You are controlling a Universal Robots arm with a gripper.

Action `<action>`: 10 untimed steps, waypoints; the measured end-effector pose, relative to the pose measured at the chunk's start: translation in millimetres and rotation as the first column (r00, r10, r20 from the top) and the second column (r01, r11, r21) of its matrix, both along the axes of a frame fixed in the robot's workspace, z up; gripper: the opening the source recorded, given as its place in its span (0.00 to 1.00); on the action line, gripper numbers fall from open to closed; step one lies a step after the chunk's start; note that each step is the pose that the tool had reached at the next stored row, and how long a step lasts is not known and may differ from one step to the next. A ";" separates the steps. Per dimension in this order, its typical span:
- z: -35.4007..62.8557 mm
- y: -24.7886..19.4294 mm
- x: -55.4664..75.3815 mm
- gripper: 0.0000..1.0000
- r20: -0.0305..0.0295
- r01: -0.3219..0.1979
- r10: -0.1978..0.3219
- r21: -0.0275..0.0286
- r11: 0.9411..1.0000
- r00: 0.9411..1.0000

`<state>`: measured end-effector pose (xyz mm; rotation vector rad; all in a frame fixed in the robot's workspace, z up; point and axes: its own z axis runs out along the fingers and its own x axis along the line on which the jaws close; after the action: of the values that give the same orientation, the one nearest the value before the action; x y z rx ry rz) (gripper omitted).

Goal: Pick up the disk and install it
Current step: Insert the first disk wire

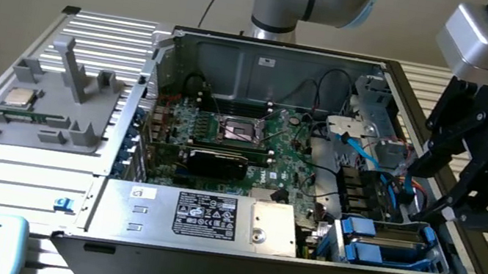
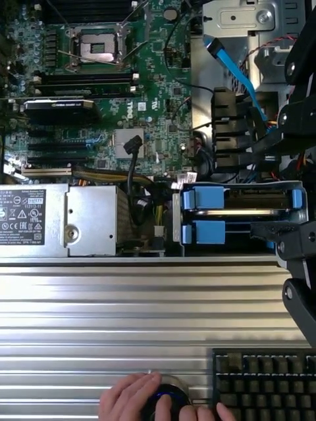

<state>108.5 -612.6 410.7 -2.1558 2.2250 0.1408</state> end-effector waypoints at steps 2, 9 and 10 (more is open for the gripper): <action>-0.3 0.1 2.0 0.53 0.001 0.002 -0.002 0.000 1.000 1.000; -3.4 2.4 18.7 0.53 0.004 0.008 -0.008 0.000 1.000 1.000; -3.7 3.2 22.3 0.53 0.004 0.008 -0.008 0.000 1.000 1.000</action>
<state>130.8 -609.4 407.0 -2.1453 2.2308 0.1356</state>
